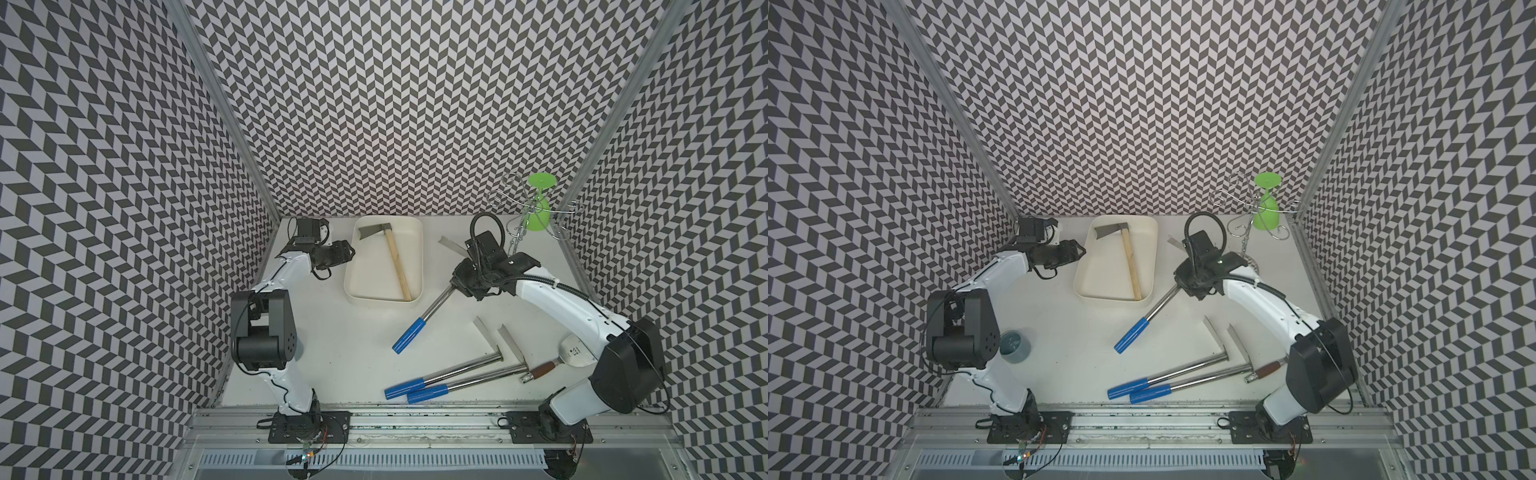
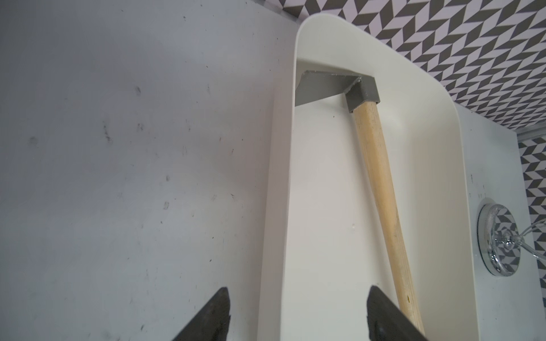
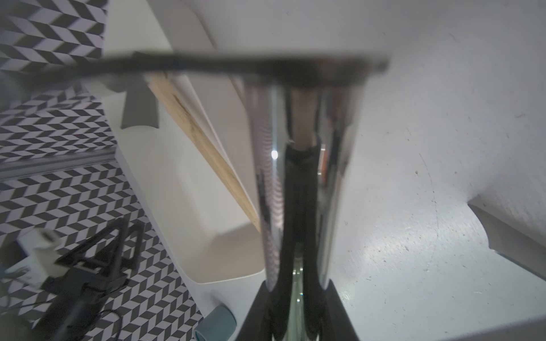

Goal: Put the small hoe into the storage box
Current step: Move the storage box to the center of the board.

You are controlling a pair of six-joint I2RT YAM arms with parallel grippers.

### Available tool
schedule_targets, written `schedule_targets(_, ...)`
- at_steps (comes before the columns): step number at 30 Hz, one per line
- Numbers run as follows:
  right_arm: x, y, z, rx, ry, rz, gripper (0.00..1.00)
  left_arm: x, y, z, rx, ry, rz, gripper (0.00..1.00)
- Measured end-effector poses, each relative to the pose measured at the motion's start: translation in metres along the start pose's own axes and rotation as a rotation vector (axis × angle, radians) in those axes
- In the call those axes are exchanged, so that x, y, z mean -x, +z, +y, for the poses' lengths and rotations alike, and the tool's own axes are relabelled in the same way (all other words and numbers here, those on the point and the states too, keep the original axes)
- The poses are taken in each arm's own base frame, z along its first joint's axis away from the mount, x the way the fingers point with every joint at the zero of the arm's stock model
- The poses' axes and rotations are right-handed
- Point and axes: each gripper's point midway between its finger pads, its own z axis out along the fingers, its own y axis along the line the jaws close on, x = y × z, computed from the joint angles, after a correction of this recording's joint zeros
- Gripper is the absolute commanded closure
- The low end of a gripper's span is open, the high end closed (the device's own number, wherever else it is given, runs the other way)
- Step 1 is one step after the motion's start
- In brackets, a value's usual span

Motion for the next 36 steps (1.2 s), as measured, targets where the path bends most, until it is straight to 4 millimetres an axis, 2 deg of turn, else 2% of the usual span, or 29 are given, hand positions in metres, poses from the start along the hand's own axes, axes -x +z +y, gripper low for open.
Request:
schedule_targets(4,0.018,-0.016,0.044,0.09,-0.075,-0.041,1.0,0.006,0.021,0.01,0.02,0.039,0.023,0.32)
schedule_targets(8,0.03,-0.013,0.078,0.132,-0.153,-0.058,1.0,0.007,0.036,0.014,0.028,0.075,0.048,0.44)
schedule_targets(12,0.035,0.006,0.099,0.132,-0.227,-0.028,1.0,-0.002,0.055,0.014,0.031,0.097,0.09,0.62)
schedule_targets(17,0.038,0.045,0.121,0.117,-0.324,0.043,1.0,-0.032,0.075,0.005,0.055,0.118,0.177,0.77)
schedule_targets(21,0.044,0.07,0.138,0.111,-0.391,0.064,1.0,-0.043,0.077,0.002,0.073,0.115,0.197,0.84)
schedule_targets(24,0.047,0.078,0.143,0.115,-0.421,0.064,1.0,-0.047,0.073,0.004,0.088,0.111,0.195,0.89)
schedule_targets(30,0.051,0.072,0.148,0.123,-0.482,0.045,1.0,-0.061,0.062,0.01,0.116,0.126,0.208,0.98)
schedule_targets(36,0.055,0.065,0.162,0.17,-0.568,0.021,1.0,-0.074,0.052,0.008,0.125,0.152,0.216,0.99)
